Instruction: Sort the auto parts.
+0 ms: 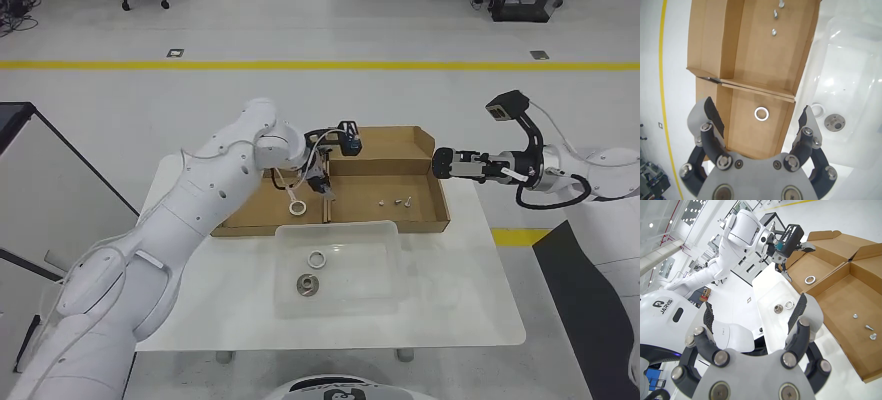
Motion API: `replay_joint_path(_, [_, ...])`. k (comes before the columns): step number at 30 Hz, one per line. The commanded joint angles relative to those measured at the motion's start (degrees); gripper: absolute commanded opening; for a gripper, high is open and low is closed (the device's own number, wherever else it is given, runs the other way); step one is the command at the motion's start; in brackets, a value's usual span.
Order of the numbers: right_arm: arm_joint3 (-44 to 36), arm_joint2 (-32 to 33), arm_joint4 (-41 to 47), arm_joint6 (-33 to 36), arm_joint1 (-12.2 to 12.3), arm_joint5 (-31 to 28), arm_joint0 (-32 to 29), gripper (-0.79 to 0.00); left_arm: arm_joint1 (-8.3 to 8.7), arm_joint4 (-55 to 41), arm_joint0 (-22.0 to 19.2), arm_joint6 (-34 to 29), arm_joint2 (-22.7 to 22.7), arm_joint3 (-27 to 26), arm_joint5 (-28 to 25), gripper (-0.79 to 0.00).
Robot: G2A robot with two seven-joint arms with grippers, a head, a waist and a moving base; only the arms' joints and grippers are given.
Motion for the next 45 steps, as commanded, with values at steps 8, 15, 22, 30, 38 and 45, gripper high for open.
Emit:
replay_joint_path(8, [0.0,0.0,0.0,0.0,0.0,0.0,0.0,0.0,9.47,-15.14,-0.56,-9.89,10.57,-22.13,9.92,0.0])
replay_joint_path(15, [0.0,0.0,0.0,0.0,0.0,0.0,0.0,0.0,16.85,-20.59,-3.17,-16.74,17.58,-35.87,16.78,0.0])
replay_joint_path(22, [0.0,0.0,0.0,0.0,0.0,0.0,0.0,0.0,19.33,-16.65,-3.36,-17.7,22.58,-38.62,17.75,-0.089])
replay_joint_path(30, [0.0,0.0,0.0,0.0,0.0,0.0,0.0,0.0,17.54,-13.9,-2.04,-15.89,24.19,-38.51,16.43,-0.397])
replay_joint_path(38, [0.0,0.0,0.0,0.0,0.0,0.0,0.0,0.0,14.8,-7.56,-0.16,-15.4,26.06,-36.59,16.32,-0.44])
replay_joint_path(45, [0.0,0.0,0.0,0.0,0.0,0.0,0.0,0.0,11.6,1.64,3.74,-13.17,26.06,-32.7,15.88,-0.483])
